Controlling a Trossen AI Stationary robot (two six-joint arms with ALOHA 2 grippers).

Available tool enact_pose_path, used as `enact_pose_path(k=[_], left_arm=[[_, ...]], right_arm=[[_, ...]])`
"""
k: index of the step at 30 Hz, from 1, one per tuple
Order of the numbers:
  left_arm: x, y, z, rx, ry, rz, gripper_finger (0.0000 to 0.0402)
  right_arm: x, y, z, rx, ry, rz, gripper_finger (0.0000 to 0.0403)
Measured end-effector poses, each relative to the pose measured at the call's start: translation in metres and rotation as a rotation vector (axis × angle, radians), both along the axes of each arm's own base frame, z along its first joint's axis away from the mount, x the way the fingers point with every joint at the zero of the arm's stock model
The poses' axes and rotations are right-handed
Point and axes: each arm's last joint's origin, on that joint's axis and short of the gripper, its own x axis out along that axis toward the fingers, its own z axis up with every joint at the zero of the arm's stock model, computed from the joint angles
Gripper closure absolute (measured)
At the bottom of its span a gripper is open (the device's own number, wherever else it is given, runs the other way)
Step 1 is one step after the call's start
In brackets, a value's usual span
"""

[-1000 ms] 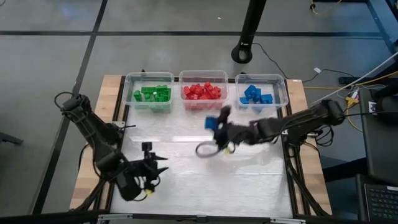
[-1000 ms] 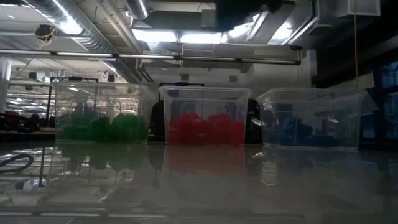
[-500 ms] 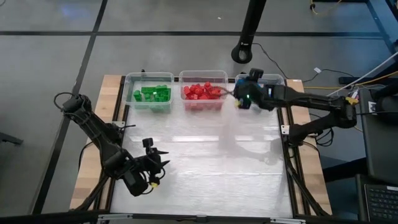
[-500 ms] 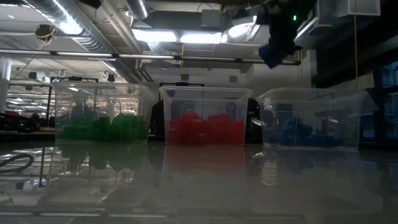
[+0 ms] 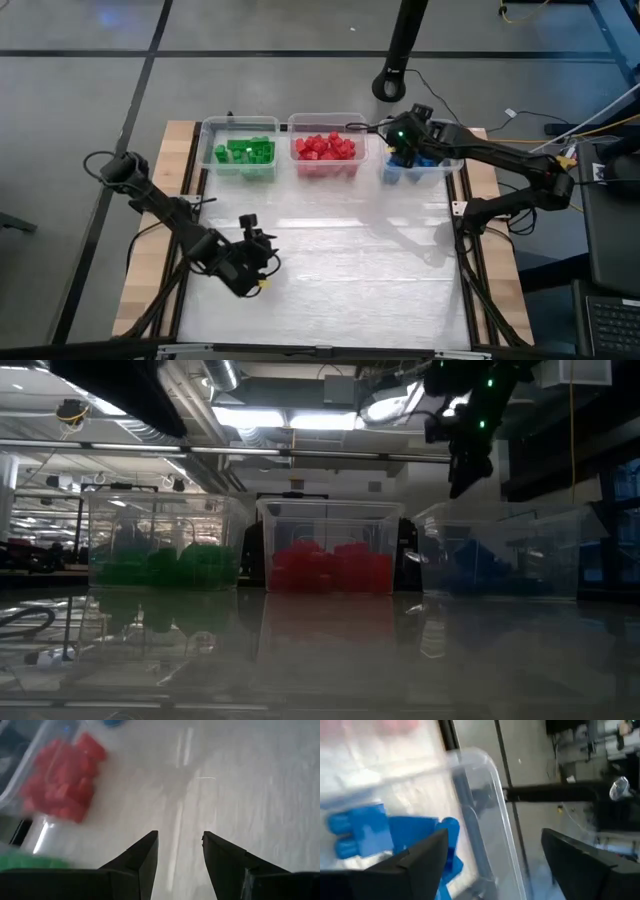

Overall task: Sort blocks
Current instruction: Return to Home Position

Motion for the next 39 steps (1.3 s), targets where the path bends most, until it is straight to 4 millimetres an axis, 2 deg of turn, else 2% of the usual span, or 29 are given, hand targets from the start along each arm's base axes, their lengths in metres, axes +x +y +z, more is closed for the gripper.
enact_pose_path(k=[4,8,13,18,21,23,29,39], left_arm=[[0.019,0.018,0.003,-0.033,0.021,-0.113,0.0257],[0.039,0.048,0.001,-0.123,-0.007,-0.338,0.0270],[0.038,0.102,-0.004,-0.185,-0.152,-0.404,0.0315],[0.015,0.150,-0.010,-0.209,-0.380,-0.380,0.0359],[-0.005,0.168,-0.020,-0.202,-0.465,-0.304,0.0378],[-0.017,0.175,-0.026,-0.199,-0.521,-0.259,0.0386],[-0.047,0.179,-0.044,-0.214,-0.643,-0.146,0.0398],[-0.077,0.172,-0.064,-0.246,-0.749,-0.146,0.0401]], right_arm=[[0.004,0.007,0.021,0.083,-0.090,0.148,0.0075],[0.013,0.027,0.028,0.149,-0.204,0.399,0.0102],[0.014,0.054,0.008,0.149,-0.278,0.591,0.0198],[-0.007,0.068,-0.025,0.209,-0.418,0.751,0.0326],[-0.024,0.076,-0.039,0.182,-0.553,0.859,0.0387],[-0.036,0.081,-0.045,0.147,-0.632,0.889,0.0394],[-0.065,0.094,-0.066,0.160,-0.766,1.003,0.0365],[-0.105,0.103,-0.091,0.101,-0.948,0.866,0.0364]])
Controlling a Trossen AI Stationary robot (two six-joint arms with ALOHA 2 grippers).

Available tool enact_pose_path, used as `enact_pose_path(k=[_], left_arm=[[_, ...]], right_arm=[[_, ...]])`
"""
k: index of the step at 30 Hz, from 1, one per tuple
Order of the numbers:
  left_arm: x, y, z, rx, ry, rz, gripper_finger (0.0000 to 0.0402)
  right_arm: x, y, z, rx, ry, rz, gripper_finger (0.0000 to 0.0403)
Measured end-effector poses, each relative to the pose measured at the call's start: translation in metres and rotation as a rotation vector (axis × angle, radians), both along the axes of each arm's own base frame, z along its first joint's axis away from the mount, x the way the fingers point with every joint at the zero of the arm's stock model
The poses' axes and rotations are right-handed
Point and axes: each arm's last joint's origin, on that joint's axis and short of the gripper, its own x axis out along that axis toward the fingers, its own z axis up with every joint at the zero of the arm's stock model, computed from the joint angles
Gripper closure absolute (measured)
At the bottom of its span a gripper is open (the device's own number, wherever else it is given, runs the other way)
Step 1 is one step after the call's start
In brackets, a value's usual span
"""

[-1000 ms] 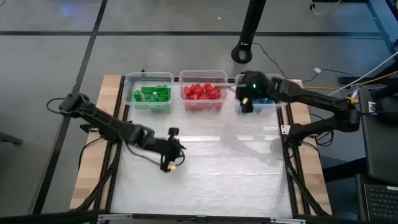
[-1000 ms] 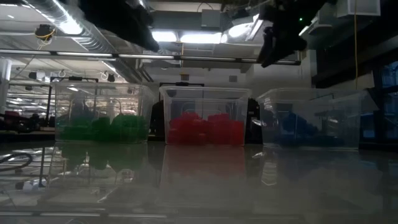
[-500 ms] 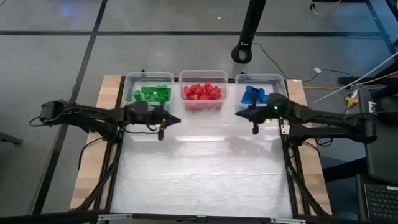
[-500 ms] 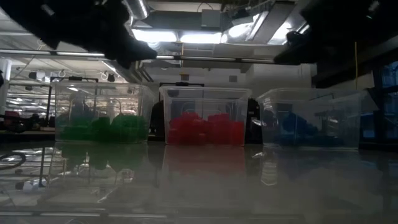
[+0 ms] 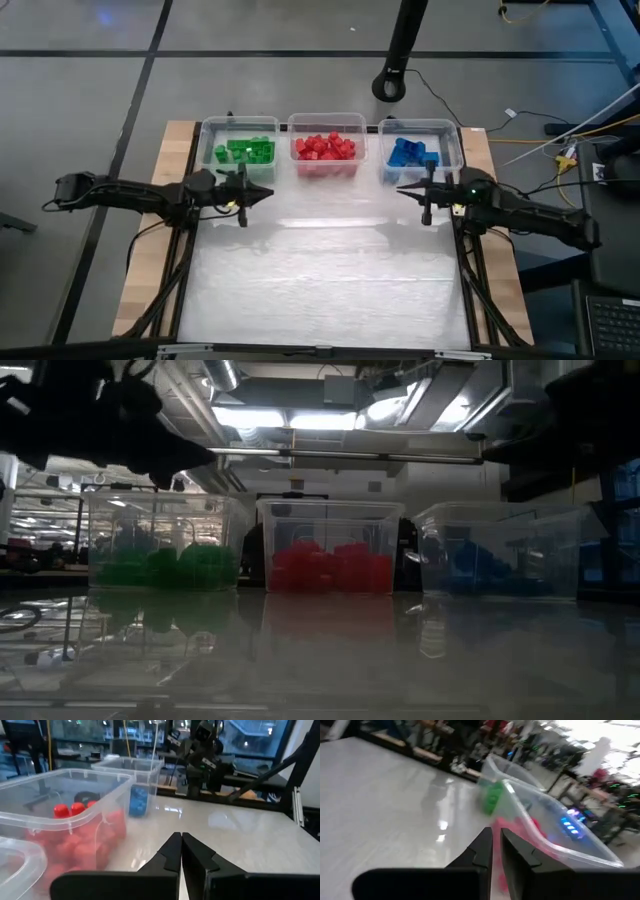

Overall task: Sort blocks
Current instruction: Return to Home Position

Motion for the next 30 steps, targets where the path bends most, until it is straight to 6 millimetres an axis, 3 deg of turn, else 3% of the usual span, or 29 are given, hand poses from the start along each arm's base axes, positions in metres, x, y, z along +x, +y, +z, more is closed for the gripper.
enact_pose_path(k=[8,13,30], left_arm=[[-0.016,-0.001,-0.015,0.010,-0.054,0.019,0.0399],[-0.018,-0.003,-0.014,0.029,-0.046,0.010,0.0398],[-0.043,-0.002,-0.017,-0.020,0.001,0.085,0.0398]], right_arm=[[-0.021,0.004,-0.019,-0.009,-0.104,-0.070,0.0363],[-0.022,0.004,-0.027,-0.002,-0.082,-0.083,0.0363],[-0.022,0.004,-0.024,0.003,-0.104,-0.082,0.0363]])
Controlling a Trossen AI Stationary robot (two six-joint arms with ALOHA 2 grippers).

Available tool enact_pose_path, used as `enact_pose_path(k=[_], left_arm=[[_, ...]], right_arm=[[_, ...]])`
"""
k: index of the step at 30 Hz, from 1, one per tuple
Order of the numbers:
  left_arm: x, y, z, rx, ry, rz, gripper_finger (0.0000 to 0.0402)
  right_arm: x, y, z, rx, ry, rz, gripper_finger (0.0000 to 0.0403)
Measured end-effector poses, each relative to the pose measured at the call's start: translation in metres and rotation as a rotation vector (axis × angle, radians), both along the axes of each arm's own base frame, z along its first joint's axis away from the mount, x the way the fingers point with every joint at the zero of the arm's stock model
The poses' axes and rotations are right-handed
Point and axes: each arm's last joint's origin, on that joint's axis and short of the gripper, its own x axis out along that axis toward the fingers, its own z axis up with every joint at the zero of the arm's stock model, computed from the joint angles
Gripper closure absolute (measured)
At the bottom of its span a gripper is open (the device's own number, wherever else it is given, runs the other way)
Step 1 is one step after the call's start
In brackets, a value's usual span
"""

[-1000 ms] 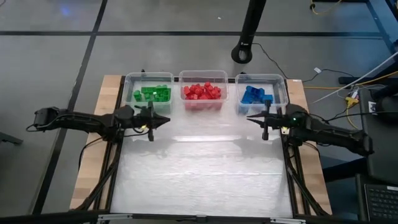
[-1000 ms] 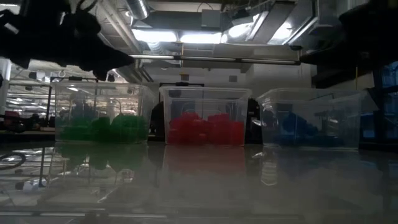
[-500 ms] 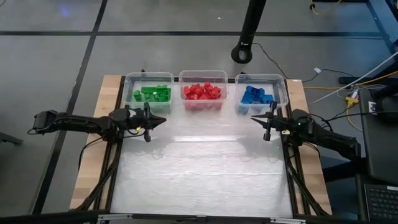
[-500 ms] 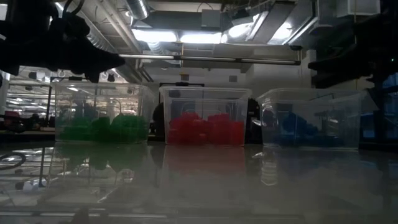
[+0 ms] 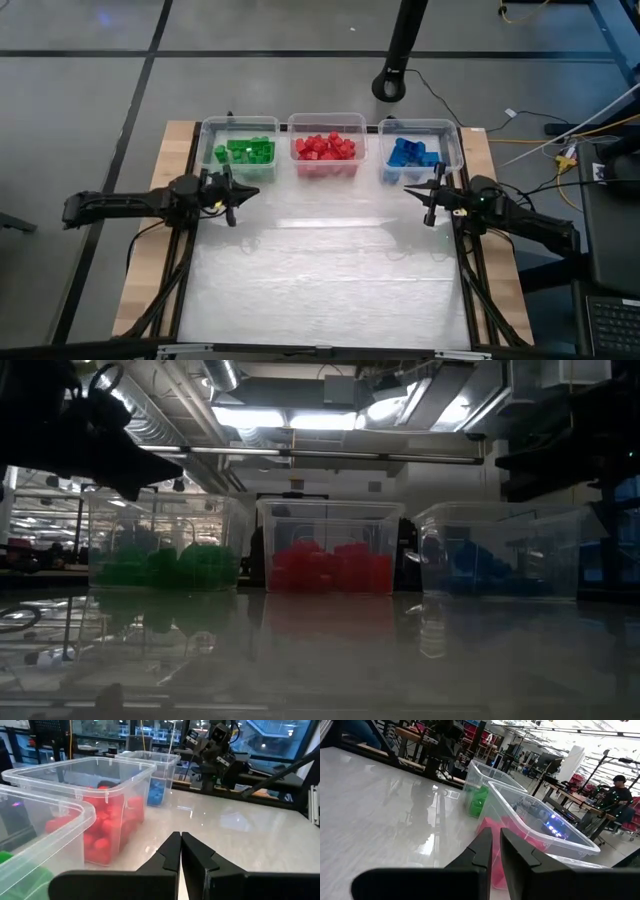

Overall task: Sort blocks
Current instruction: Return to Home Position

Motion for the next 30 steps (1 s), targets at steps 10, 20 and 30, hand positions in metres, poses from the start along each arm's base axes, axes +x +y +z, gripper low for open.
enact_pose_path(k=[10,20,30], left_arm=[[-0.014,-0.003,0.007,0.034,-0.092,-0.019,0.0398],[-0.013,-0.002,0.006,0.012,-0.090,-0.012,0.0398],[-0.013,-0.002,0.006,0.012,-0.089,-0.011,0.0398]], right_arm=[[0.000,0.000,-0.001,-0.018,0.014,-0.008,0.0363],[-0.002,-0.003,-0.008,-0.022,0.111,-0.112,0.0363],[-0.001,-0.004,-0.009,-0.020,0.118,-0.129,0.0363]])
